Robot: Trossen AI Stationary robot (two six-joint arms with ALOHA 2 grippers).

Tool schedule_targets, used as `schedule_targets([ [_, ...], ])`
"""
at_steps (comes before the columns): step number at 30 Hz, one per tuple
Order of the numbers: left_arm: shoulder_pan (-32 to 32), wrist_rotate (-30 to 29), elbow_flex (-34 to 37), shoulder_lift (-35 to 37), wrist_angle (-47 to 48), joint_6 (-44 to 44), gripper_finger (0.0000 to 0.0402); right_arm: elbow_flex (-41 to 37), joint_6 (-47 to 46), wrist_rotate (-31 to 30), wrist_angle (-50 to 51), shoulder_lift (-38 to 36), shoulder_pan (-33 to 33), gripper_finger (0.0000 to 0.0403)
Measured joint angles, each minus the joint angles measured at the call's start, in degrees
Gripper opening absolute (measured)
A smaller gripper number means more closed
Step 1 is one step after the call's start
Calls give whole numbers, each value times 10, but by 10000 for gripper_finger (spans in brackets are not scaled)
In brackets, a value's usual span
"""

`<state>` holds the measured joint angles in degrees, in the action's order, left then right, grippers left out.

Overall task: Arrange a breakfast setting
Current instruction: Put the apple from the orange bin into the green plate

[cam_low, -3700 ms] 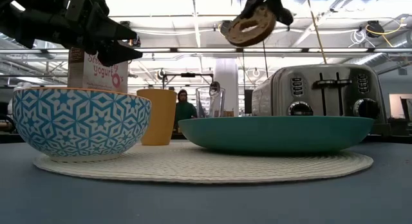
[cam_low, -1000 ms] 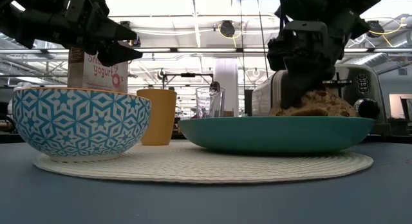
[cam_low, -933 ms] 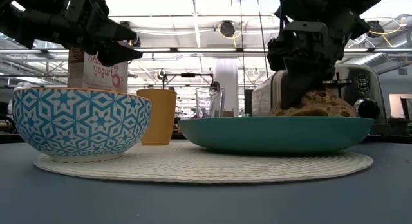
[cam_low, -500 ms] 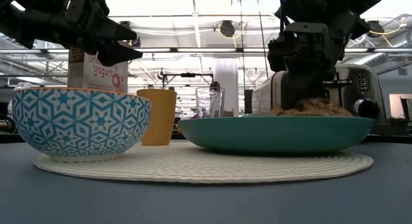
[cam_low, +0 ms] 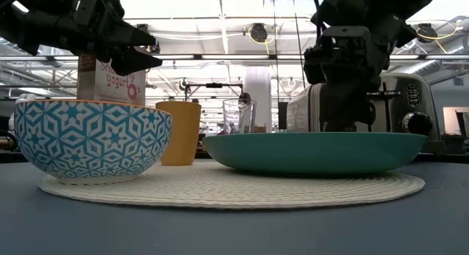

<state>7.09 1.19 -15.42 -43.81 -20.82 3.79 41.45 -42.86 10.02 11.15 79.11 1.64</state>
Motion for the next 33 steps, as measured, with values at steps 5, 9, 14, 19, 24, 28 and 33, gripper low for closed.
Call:
schedule_targets([
  [5,0,0,0,0,0,0,397,0,-1,98,0,0,-13,174],
  [9,0,0,0,0,0,2,397,0,-25,127,-1,0,-14,174],
  [14,0,0,0,0,0,2,397,0,-29,125,0,0,-13,174],
  [19,0,0,0,0,0,2,397,0,-6,125,-2,0,-13,175],
  [24,0,0,0,0,0,2,397,0,3,124,-21,0,-13,203],
  [28,0,0,0,0,0,2,397,0,2,124,-51,0,-13,244],
  [33,0,0,0,0,0,2,397,0,1,124,-67,0,-13,300],
])
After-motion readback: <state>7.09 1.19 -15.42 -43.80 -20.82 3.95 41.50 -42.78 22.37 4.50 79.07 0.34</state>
